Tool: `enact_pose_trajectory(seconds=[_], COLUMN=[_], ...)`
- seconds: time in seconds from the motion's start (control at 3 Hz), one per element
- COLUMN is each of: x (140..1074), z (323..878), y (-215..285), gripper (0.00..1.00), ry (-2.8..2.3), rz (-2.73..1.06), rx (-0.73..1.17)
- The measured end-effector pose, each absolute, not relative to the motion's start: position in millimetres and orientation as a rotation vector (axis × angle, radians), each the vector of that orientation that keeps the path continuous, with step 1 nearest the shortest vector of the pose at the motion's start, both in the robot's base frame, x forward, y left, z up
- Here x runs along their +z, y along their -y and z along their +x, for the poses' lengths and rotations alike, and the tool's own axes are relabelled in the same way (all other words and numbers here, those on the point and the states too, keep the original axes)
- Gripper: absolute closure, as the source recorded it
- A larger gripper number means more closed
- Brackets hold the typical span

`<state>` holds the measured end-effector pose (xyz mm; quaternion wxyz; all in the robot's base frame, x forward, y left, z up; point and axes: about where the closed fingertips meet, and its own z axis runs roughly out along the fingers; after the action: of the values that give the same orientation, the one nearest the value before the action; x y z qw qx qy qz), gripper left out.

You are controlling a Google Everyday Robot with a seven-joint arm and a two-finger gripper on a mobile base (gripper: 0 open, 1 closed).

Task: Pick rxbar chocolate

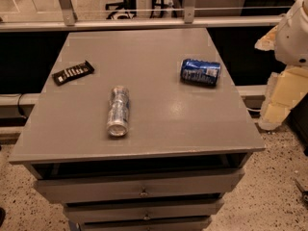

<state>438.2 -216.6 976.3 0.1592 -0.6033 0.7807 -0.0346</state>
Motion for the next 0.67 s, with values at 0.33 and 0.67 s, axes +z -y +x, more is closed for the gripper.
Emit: enact_pose_trajectory(seconds=[0.33, 0.67], x=[976, 973], z=[438, 454], y=[217, 194], gripper=[0.0, 0.0], ry=[-2.231, -2.159], rz=[-1.724, -1.749], rx=[-0.099, -0.074])
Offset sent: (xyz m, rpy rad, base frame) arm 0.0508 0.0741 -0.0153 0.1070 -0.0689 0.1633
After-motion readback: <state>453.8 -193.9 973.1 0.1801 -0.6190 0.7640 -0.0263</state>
